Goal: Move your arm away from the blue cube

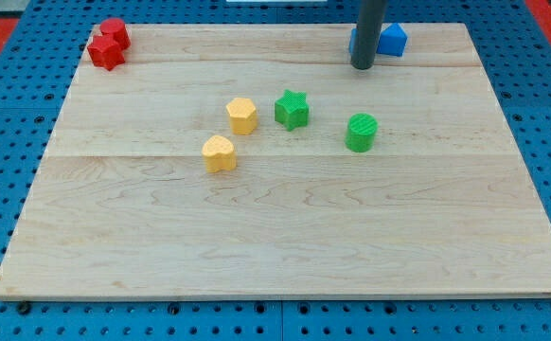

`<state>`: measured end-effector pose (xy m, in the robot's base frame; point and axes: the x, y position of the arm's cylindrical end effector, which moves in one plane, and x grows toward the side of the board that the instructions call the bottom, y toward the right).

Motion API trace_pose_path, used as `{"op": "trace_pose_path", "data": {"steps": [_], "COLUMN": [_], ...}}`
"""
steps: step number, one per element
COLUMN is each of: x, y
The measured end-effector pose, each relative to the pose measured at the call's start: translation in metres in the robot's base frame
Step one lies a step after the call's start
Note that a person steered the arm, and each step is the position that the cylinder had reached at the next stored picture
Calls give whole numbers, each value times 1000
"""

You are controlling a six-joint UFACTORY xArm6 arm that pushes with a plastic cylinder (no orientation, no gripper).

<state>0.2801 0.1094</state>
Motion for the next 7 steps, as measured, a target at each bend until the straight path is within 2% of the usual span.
{"op": "trace_pose_path", "data": {"steps": [3, 7], "x": [3, 4], "y": [-49, -52]}}
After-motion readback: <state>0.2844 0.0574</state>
